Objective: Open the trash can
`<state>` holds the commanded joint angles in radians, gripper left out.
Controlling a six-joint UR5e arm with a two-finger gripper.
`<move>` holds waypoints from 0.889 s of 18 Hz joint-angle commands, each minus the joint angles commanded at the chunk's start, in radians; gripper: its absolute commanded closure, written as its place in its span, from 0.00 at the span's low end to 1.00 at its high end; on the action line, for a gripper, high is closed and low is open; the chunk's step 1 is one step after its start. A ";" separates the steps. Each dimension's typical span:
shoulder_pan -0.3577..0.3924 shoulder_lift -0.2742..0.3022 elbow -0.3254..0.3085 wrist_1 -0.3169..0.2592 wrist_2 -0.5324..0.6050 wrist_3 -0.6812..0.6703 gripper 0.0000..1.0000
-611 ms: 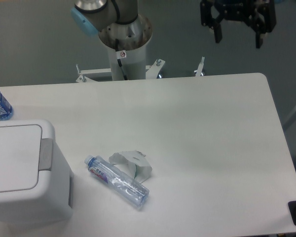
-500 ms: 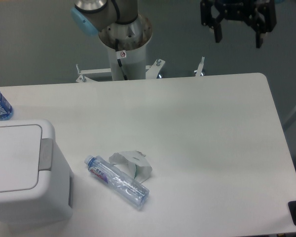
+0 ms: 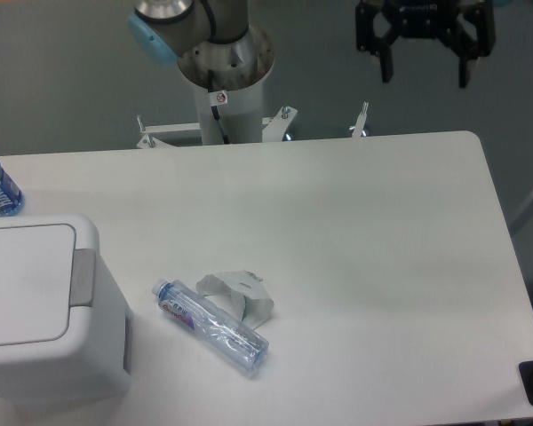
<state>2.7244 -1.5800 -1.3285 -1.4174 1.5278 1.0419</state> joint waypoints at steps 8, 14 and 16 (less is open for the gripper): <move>-0.123 -0.054 0.005 0.104 -0.002 -0.426 0.00; -0.288 -0.100 -0.003 0.137 0.000 -0.696 0.00; -0.340 -0.120 -0.002 0.138 -0.002 -0.778 0.00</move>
<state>2.3840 -1.6995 -1.3300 -1.2794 1.5263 0.2643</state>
